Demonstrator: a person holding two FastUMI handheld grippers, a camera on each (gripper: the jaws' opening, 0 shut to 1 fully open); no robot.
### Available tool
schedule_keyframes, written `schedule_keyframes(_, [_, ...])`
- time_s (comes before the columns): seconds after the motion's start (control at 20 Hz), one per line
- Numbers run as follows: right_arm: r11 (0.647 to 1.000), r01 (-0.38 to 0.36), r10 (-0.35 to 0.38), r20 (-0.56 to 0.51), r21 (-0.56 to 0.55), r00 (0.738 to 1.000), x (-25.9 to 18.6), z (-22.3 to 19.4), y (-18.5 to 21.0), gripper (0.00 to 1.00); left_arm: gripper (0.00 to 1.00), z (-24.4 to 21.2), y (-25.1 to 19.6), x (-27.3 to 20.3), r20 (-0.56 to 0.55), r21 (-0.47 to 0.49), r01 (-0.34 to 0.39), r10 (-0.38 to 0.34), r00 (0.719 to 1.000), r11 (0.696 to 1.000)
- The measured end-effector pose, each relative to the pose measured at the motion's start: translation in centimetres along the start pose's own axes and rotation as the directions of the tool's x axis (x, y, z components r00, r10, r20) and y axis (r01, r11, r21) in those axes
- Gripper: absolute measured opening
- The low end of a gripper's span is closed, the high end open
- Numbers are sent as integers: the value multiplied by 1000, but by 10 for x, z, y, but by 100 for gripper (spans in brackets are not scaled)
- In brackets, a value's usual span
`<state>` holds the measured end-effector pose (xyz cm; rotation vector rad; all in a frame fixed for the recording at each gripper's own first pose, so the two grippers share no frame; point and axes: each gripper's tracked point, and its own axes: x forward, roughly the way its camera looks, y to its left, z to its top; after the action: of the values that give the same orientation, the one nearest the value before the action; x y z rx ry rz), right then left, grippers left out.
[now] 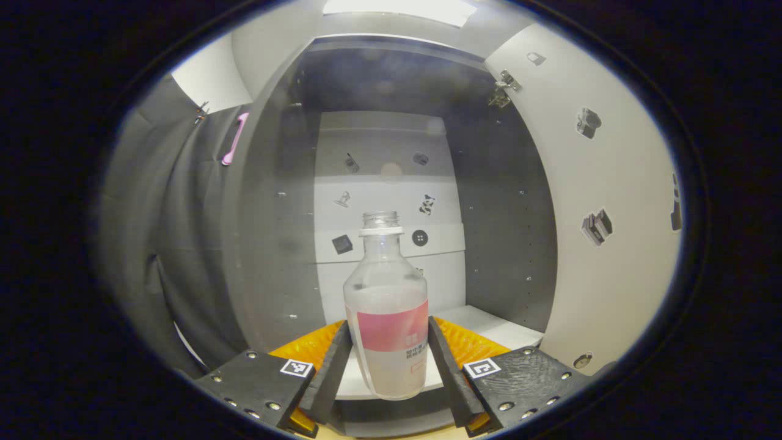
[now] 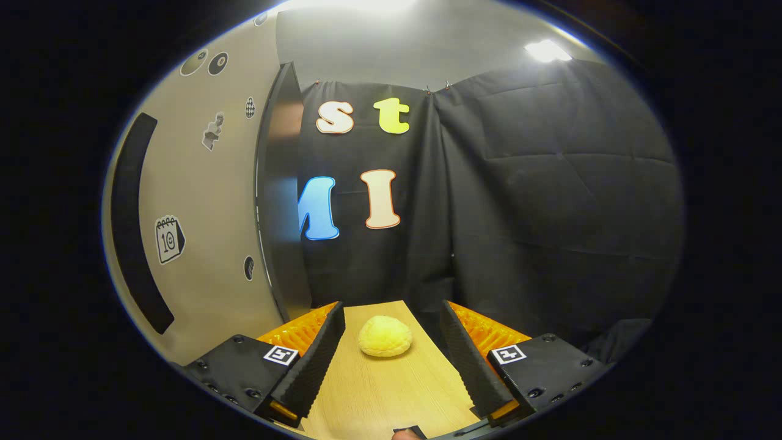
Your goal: Open the cabinet door with the right hand, grasp the bottle in the cabinet with the left hand and place it on the coaster, then close the cabinet door with the right hand.
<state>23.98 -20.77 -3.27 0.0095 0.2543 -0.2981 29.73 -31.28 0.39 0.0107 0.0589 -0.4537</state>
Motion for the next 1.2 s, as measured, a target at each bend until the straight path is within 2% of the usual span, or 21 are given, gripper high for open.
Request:
schedule_keyframes(0.65, [991, -128, 128, 6, -24, 992, -15, -2, 7, 99, 72, -36, 50, -130, -34, -43, -182, 180, 983, 982])
schedule_keyframes(0.7, [990, -136, 137, 4, -30, 991, -17, -4, 9, 99, 74, -41, 52, -140, -34, -47, -191, 190, 981, 980])
schedule_keyframes(0.8, [987, -154, 154, -3, -36, 988, -18, -8, 12, 99, 72, -54, 58, -165, -32, -46, -212, 211, 977, 976])
schedule_keyframes(0.85, [986, -165, 165, -6, -35, 986, -20, -9, 14, 94, 74, -59, 60, -175, -33, -42, -220, 219, 975, 975])
schedule_keyframes(0.95, [982, -185, 184, -11, -35, 983, -24, -13, 17, 94, 72, -72, 62, -195, -40, -41, -235, 234, 971, 971])
schedule_keyframes(1.0, [981, -190, 190, -14, -38, 982, -24, -15, 18, 99, 74, -79, 64, -204, -45, -48, -244, 242, 969, 969])
schedule_keyframes(1.05, [980, -194, 194, -17, -40, 981, -26, -17, 18, 94, 74, -87, 64, -211, -50, -57, -252, 249, 967, 966])
schedule_keyframes(1.1, [979, -199, 198, -19, -41, 980, -28, -19, 19, 99, 74, -95, 65, -217, -55, -64, -263, 260, 964, 963])
schedule_keyframes(1.2, [977, -208, 207, -25, -43, 978, -30, -22, 21, 99, 74, -109, 68, -231, -62, -68, -283, 279, 958, 957])
